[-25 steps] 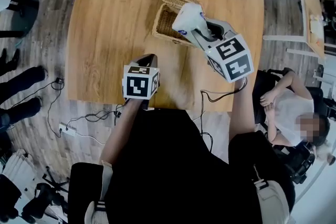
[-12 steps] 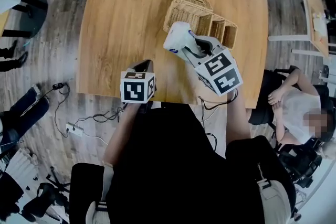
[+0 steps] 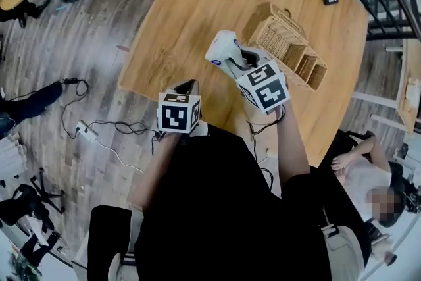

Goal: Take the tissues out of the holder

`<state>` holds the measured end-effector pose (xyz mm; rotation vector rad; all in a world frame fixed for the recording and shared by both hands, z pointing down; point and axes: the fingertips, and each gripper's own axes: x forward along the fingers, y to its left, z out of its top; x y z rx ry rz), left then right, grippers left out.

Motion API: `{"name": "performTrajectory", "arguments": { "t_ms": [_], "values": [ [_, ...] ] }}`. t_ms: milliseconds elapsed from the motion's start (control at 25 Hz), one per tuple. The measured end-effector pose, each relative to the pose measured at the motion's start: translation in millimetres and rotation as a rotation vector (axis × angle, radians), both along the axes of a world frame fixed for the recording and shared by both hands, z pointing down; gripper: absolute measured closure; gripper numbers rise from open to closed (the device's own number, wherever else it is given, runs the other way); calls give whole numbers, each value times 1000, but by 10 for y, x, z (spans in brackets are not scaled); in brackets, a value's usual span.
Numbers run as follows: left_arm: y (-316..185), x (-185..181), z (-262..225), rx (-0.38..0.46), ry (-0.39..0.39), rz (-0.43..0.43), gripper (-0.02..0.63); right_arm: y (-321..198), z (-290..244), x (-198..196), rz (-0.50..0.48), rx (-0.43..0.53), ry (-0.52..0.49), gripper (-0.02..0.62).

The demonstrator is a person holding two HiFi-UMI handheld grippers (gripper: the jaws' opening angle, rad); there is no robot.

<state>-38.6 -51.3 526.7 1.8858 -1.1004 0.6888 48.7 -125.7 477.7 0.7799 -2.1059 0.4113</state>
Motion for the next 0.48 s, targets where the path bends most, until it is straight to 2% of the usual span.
{"name": "performTrajectory", "arguments": {
  "t_ms": [160, 480],
  "values": [
    [24, -304, 43, -4, 1, -117, 594, -142, 232, -375, -65, -9, 7, 455],
    [112, -660, 85, -21, 4, -209, 594, -283, 670, -762, -92, -36, 87, 456]
  ]
}}
